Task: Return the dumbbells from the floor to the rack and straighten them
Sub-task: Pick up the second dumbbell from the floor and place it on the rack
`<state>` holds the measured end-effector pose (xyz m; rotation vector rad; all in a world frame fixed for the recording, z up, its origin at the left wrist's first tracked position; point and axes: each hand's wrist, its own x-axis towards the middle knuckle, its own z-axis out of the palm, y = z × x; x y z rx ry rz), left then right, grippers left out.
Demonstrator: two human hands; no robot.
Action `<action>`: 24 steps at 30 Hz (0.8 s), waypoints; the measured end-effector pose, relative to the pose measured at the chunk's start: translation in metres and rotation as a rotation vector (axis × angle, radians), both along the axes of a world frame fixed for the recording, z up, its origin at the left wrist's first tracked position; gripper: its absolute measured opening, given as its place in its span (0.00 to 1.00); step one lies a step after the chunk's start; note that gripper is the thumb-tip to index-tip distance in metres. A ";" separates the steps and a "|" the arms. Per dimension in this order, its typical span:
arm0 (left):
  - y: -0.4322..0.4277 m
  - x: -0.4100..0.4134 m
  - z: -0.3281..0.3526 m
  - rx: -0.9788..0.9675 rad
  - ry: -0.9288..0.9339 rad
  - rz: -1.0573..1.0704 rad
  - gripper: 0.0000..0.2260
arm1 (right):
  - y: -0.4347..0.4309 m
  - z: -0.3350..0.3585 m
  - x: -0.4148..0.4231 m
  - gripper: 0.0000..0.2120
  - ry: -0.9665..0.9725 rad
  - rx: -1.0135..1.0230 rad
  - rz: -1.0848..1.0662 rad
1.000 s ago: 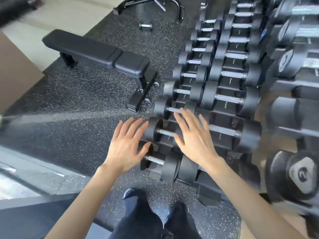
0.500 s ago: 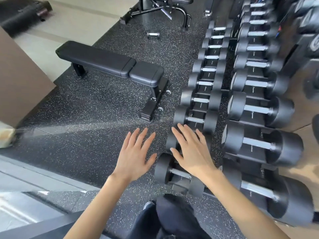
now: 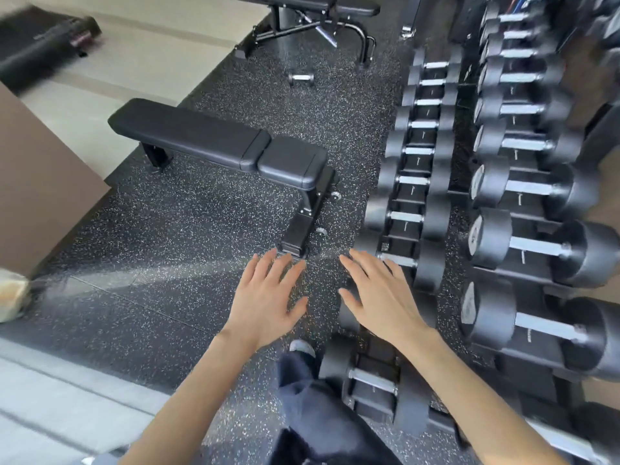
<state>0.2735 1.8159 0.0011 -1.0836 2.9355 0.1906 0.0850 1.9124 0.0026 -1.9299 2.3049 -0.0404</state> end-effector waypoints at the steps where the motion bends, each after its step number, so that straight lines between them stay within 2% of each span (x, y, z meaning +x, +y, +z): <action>1: -0.015 -0.006 0.001 -0.002 -0.006 -0.017 0.26 | -0.014 0.000 -0.005 0.27 0.003 -0.001 -0.012; 10: -0.140 -0.068 0.013 -0.031 -0.008 -0.082 0.26 | -0.119 0.021 -0.066 0.27 -0.028 -0.108 -0.113; 16: -0.177 -0.103 0.019 -0.036 0.078 -0.154 0.25 | -0.149 0.025 -0.083 0.26 -0.032 -0.121 -0.162; 24: -0.233 -0.106 0.008 -0.018 0.069 -0.189 0.24 | -0.190 0.016 -0.087 0.26 -0.016 -0.076 -0.199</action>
